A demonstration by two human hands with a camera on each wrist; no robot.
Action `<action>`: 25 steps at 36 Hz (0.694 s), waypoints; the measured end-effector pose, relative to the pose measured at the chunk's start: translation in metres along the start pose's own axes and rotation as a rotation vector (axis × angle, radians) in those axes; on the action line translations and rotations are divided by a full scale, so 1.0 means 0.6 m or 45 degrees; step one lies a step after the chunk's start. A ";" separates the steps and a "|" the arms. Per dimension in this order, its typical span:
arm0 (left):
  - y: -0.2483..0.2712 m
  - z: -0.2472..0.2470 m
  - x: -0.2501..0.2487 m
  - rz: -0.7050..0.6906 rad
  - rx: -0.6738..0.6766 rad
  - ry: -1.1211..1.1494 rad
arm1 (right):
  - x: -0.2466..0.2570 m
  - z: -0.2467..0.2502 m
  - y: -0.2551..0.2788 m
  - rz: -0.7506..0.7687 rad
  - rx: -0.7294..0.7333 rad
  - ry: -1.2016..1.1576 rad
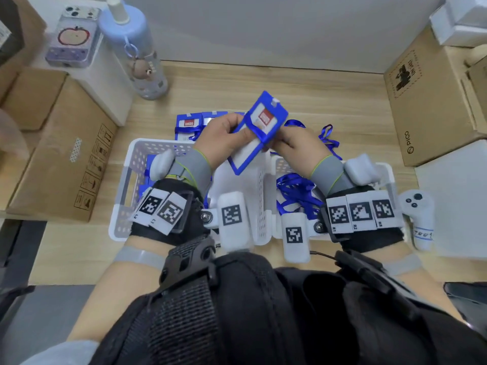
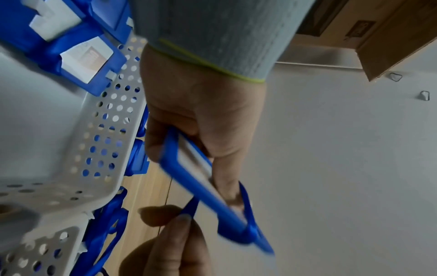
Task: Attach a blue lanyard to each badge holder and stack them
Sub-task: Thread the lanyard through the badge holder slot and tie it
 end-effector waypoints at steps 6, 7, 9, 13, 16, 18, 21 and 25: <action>-0.009 0.047 0.015 0.067 -0.291 -0.325 | 0.030 -0.038 0.015 0.160 0.254 0.087; -0.009 0.050 0.014 0.059 -0.297 -0.414 | 0.036 -0.041 0.018 0.189 0.284 0.104; -0.009 0.051 0.008 0.036 -0.288 -0.593 | 0.044 -0.040 0.020 0.220 0.302 0.165; -0.004 0.036 -0.012 -0.023 -0.212 -0.954 | 0.050 -0.023 0.012 0.245 0.208 0.267; -0.005 0.013 -0.009 -0.032 -0.060 -1.093 | 0.050 -0.008 0.002 0.247 0.105 0.261; -0.004 -0.004 -0.003 -0.033 0.051 -1.140 | 0.044 0.009 -0.005 0.209 0.020 0.213; 0.001 -0.024 0.001 -0.049 0.172 -1.095 | 0.036 0.034 -0.013 0.184 -0.110 0.180; 0.011 -0.046 0.006 -0.073 0.329 -1.008 | 0.016 0.049 -0.019 0.119 -0.185 0.158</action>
Point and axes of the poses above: each hand's wrist, its own y-axis away from the middle knuckle, its own z-axis out of the back of the hand, x = y × z, the point moved 10 cm from there along -y, towards the middle knuckle, and after that the axes turned 7 degrees about y, right-handed, at the moved point
